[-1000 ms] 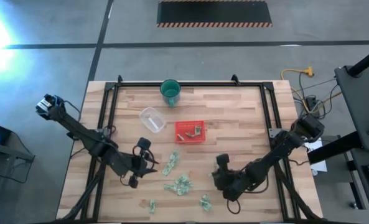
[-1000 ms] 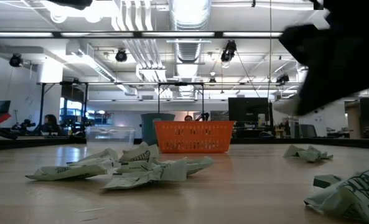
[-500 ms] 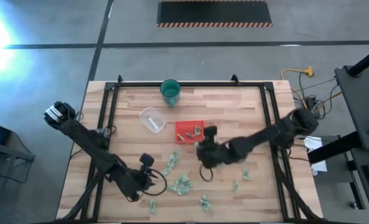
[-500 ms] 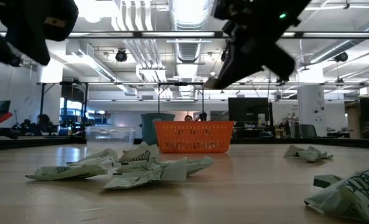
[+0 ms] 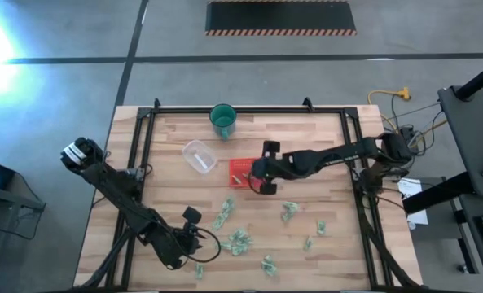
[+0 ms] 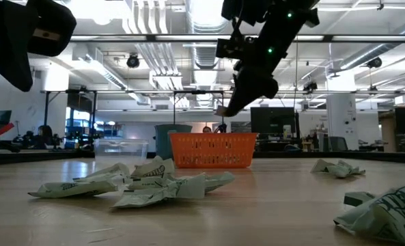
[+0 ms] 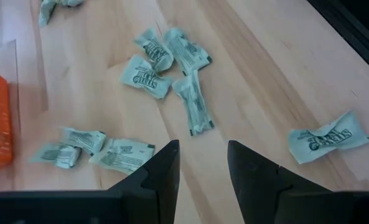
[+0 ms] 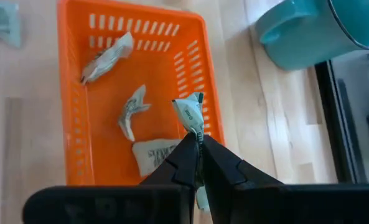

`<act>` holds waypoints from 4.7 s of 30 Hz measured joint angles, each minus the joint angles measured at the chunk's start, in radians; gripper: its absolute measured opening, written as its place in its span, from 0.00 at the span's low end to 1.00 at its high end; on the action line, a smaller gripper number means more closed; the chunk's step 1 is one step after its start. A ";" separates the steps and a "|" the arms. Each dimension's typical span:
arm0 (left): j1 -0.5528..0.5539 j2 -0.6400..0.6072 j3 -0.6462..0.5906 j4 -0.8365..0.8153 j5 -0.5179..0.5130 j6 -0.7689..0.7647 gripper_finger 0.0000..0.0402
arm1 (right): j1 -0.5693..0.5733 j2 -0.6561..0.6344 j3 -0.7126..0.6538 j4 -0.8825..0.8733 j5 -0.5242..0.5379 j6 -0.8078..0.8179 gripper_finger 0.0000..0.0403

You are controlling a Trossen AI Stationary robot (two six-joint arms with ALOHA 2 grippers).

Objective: Pick and place items into bin
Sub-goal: Put the stevia packet into the orange bin

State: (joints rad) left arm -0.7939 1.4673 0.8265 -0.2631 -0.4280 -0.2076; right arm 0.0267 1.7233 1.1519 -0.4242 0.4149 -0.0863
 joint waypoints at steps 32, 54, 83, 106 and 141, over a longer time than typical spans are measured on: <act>-0.047 0.161 -0.001 0.128 0.199 -0.151 0.29 | 0.024 0.000 -0.005 0.009 -0.191 -0.018 0.36; -0.029 0.200 0.009 0.176 0.244 -0.244 0.30 | 0.087 -0.002 -0.010 0.008 -0.188 0.004 0.32; -0.017 0.200 -0.034 0.272 0.372 -0.273 0.29 | 0.087 -0.002 -0.061 0.009 -0.188 0.027 0.27; -0.017 0.200 -0.035 0.281 0.345 -0.149 0.13 | 0.087 -0.002 -0.071 0.012 -0.188 0.033 0.22; 0.009 0.269 -0.041 0.372 0.408 -0.152 0.37 | 0.087 -0.002 -0.073 0.012 -0.188 0.034 0.20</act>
State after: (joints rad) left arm -0.7853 1.7359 0.7859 0.1091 -0.0202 -0.3595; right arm 0.1138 1.7214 1.0794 -0.4122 0.2272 -0.0521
